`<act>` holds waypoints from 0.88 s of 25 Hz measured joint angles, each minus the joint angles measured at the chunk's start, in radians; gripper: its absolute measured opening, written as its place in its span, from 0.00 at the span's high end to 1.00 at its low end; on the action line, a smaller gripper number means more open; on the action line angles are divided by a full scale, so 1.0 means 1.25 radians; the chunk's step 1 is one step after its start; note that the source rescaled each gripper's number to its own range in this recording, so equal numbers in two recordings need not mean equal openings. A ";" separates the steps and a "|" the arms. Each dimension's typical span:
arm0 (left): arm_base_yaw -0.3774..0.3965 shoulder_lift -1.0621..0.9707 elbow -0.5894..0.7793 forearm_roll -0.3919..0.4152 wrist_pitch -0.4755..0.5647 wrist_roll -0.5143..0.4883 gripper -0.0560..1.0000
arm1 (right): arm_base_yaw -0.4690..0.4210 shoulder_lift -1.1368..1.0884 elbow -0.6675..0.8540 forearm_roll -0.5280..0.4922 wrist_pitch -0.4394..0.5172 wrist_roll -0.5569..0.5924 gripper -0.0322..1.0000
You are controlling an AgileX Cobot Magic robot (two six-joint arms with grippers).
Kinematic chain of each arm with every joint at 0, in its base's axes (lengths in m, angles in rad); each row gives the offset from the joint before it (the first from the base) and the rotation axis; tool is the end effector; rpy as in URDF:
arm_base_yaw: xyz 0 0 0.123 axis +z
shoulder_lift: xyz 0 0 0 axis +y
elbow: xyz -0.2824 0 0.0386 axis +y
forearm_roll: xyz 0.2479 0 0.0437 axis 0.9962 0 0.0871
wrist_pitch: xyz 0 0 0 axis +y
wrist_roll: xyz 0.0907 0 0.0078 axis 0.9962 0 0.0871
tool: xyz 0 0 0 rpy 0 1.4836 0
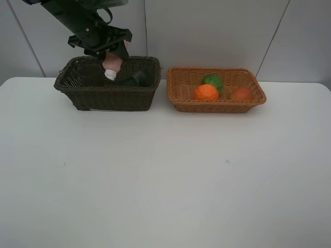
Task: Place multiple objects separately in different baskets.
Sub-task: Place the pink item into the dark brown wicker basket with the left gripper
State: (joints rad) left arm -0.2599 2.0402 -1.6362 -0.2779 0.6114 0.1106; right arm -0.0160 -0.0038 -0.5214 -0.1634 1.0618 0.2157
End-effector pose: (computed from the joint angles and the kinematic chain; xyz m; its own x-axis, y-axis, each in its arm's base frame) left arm 0.4431 -0.1327 0.2291 -0.7987 0.0912 -0.5947 0.2542 0.9470 -0.1962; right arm -0.0088 -0.0128 0.2838 -0.4058 0.1403 -0.9031 0.2008 0.9777 0.0616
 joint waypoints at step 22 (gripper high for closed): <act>0.000 0.127 -0.152 0.093 0.046 -0.037 0.34 | 0.000 0.000 0.000 0.000 0.000 0.000 0.12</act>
State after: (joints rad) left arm -0.2599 2.1993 -1.8264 -0.1623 0.6692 0.0644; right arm -0.0160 -0.0038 -0.5214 -0.1634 1.0618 0.2157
